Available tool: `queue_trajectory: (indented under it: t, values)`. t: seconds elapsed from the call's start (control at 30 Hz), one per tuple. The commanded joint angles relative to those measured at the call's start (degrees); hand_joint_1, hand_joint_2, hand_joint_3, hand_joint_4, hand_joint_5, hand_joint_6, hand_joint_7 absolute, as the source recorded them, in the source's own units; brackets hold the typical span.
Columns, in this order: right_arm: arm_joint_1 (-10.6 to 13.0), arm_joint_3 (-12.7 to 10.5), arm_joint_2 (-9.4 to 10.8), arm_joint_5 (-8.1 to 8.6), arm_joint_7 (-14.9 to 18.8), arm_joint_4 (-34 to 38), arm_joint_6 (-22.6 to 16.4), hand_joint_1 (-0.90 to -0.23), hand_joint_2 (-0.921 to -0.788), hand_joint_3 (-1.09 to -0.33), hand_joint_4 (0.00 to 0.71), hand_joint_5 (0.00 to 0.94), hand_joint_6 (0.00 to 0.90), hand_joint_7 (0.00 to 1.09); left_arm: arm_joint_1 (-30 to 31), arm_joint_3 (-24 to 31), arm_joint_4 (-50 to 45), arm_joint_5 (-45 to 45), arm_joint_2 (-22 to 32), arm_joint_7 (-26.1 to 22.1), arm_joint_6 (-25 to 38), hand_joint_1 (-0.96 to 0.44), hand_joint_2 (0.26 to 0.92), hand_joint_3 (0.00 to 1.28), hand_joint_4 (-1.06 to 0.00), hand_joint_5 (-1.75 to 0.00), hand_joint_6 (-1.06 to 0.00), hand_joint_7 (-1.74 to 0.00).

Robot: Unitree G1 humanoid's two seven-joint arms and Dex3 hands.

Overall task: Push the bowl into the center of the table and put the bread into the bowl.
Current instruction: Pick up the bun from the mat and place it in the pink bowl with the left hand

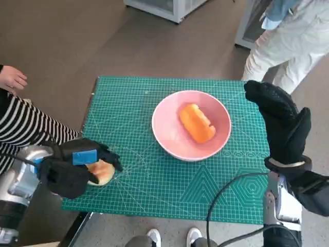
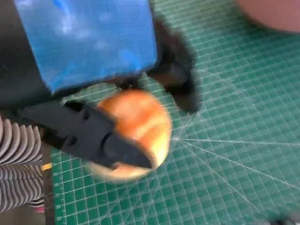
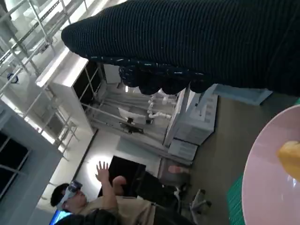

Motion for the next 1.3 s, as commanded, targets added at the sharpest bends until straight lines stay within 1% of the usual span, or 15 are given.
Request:
queue_trajectory:
  t: [0.03, 0.13, 0.3, 0.47, 0.53, 0.63, 0.73, 0.83, 1.0, 1.07, 1.3]
  values:
    - [0.47, -0.13, -0.16, -0.49, -0.32, 0.97, 0.49, -0.665, -0.921, -0.704, 0.156, 0.0, 0.098, 0.44, -1.7, 4.17, -6.87, -6.64, 1.5, -2.64, 3.08, 0.0, 0.901, 0.08, -0.73, -1.1, -0.64, -1.17]
    - [0.16, -0.05, -0.05, -0.83, -0.48, 1.22, 0.41, -0.667, -0.921, -0.704, 0.156, 0.0, 0.099, 0.44, -2.75, 6.33, -10.04, -10.05, 0.96, -3.01, 3.78, 0.0, 0.908, 0.07, -0.71, -1.13, -0.64, -1.16]
    - [-0.48, -0.01, 0.0, -1.04, -0.6, 1.96, 0.28, -0.67, -0.921, -0.704, 0.156, 0.0, 0.099, 0.44, -6.92, 8.59, -9.68, -16.34, -2.54, -2.59, 0.2, 0.0, 0.91, 0.07, -0.7, -1.17, -0.65, -1.14]
    - [-1.06, 0.04, 0.05, -1.13, -0.56, 2.73, 0.05, -0.673, -0.921, -0.704, 0.156, 0.0, 0.099, 0.44, -12.73, 9.38, -8.23, -18.25, -6.76, -0.5, -3.02, 0.0, 0.904, 0.06, -0.74, -1.18, -0.67, -1.06]
    - [-1.27, 0.12, 0.09, -1.19, -0.56, 2.99, -0.05, -0.674, -0.921, -0.704, 0.155, 0.0, 0.099, 0.44, -15.21, 9.26, -7.51, -17.85, -8.56, 0.67, -4.0, 0.0, 0.897, 0.06, -0.76, -1.18, -0.69, -1.01]
    - [-1.46, 0.29, 0.18, -1.4, -0.68, 3.17, -0.16, -0.673, -0.921, -0.704, 0.155, 0.0, 0.098, 0.44, -19.97, 8.35, -6.43, -16.17, -11.67, 2.88, -4.28, 0.0, 0.89, 0.06, -0.78, -1.15, -0.7, -1.0]
    - [-1.57, 0.34, 0.17, -1.41, -0.66, 3.39, -0.31, -0.673, -0.921, -0.705, 0.155, 0.0, 0.097, 0.44, -23.49, 7.45, -6.06, -14.02, -13.64, 4.56, -3.14, 0.0, 0.884, 0.06, -0.79, -1.07, -0.7, -1.07]
    - [-1.59, 0.27, 0.05, -1.3, -0.46, 3.72, -0.62, -0.673, -0.921, -0.705, 0.154, 0.0, 0.097, 0.44, -27.76, 5.47, -5.56, -9.99, -16.33, 6.76, -1.11, 0.0, 0.884, 0.06, -0.79, -1.03, -0.7, -1.11]
    - [-1.38, 0.23, -0.09, -1.32, -0.5, 3.62, -0.9, -0.672, -0.921, -0.705, 0.151, 0.0, 0.097, 0.44, -32.5, 2.6, -2.9, -7.42, -20.83, 8.04, 1.02, 0.0, 0.885, 0.06, -0.78, -1.0, -0.71, -1.14]
    - [-1.22, 0.15, -0.16, -1.27, -0.53, 3.48, -0.91, -0.67, -0.921, -0.705, 0.148, 0.0, 0.096, 0.44, -34.38, 1.28, -0.73, -6.45, -22.83, 8.43, 0.89, 0.0, 0.886, 0.06, -0.77, -1.01, -0.72, -1.14]
    - [-0.66, -0.39, -0.63, -1.14, -0.54, 3.13, -1.08, -0.669, -0.921, -0.705, 0.145, 0.0, 0.096, 0.44, -40.53, -2.42, 11.8, -2.46, -29.47, 11.64, -3.52, 0.0, 0.913, 0.03, -0.74, -1.06, -0.69, -1.15]
